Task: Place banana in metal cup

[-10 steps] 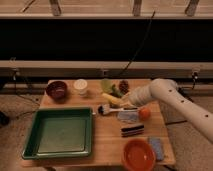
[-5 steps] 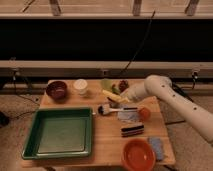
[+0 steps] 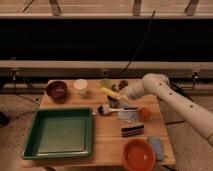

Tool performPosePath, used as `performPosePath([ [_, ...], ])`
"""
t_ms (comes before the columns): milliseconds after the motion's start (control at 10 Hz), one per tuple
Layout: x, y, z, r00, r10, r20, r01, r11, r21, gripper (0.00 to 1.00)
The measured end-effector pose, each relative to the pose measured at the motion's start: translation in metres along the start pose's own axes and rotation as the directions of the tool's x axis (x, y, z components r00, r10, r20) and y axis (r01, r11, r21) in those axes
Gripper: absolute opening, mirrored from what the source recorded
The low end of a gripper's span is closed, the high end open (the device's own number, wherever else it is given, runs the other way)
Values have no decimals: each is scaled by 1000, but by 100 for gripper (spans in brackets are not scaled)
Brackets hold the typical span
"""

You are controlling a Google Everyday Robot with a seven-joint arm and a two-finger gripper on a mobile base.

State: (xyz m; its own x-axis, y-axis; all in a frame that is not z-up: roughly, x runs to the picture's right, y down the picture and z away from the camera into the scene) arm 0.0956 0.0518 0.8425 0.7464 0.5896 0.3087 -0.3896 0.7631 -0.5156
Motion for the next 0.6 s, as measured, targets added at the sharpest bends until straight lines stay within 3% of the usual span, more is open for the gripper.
performPosePath([
  [200,4,1,-3,1000,-8,-4,8,1000,-10,78],
  [600,4,2,-4,1000,-12,-3,12,1000,-12,80],
])
